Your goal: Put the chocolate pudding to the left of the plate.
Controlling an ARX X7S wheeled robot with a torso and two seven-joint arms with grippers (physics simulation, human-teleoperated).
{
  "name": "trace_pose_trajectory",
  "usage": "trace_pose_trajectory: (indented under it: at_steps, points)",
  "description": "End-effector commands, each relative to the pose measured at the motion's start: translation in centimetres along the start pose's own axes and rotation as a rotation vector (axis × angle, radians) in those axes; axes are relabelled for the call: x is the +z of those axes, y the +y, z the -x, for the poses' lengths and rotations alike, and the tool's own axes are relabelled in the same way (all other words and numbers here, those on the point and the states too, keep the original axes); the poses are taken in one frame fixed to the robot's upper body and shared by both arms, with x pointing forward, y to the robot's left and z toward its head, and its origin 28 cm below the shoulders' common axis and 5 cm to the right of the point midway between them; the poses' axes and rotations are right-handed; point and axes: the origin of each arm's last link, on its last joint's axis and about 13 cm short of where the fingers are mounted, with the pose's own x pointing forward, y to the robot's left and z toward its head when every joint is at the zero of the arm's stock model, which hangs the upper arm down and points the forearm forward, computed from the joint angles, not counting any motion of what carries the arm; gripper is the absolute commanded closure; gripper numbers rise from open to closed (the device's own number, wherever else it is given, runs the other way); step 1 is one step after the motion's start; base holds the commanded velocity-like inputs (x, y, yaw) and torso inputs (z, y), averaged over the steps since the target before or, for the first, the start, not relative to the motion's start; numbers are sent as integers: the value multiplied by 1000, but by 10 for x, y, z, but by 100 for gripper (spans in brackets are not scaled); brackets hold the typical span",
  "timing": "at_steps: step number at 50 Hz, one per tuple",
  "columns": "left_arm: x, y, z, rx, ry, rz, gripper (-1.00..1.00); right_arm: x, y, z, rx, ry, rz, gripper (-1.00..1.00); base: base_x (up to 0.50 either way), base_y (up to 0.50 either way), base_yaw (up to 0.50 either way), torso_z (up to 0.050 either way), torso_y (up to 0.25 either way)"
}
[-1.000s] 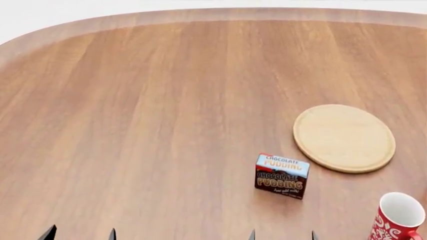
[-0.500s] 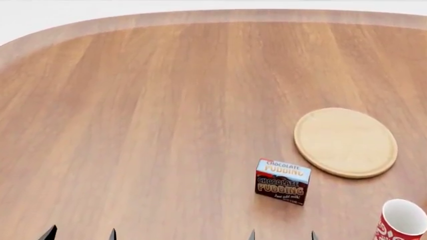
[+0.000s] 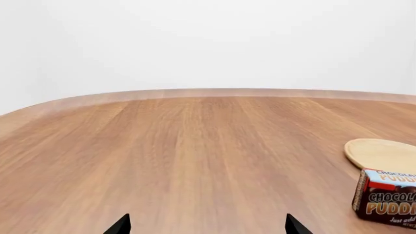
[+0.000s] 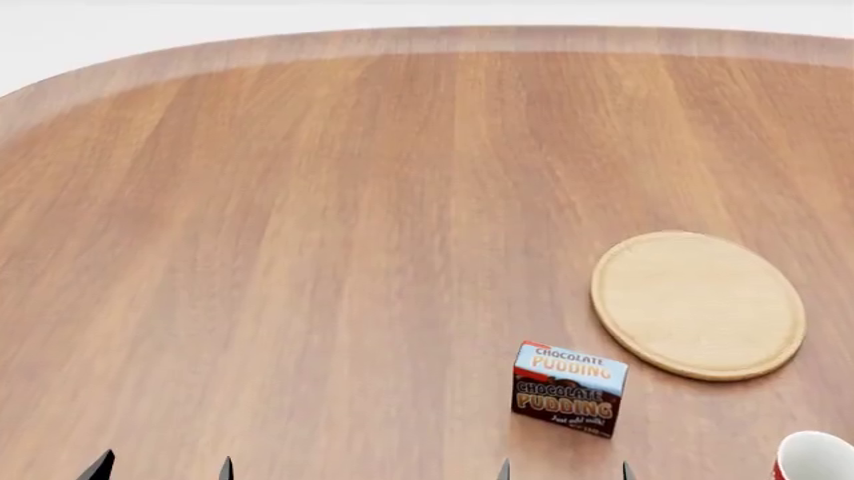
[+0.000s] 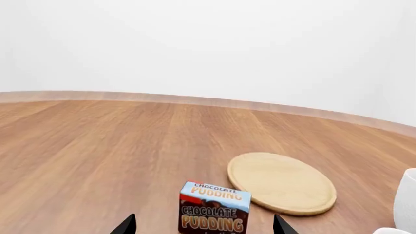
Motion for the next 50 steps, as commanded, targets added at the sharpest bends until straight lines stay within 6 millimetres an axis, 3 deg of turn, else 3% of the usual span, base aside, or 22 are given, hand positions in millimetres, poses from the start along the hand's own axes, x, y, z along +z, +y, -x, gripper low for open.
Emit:
trace_pose_trajectory:
  at_steps: [1,50]
  points:
    - [-1,0,0,1,0,1,-100,0,0,0,1,1,0,-100,98,0,0,0,0]
    - [0,0,0,2,-2,-1,-100,-1,1,0,11,4,2,-100,105,0,0,0,0]
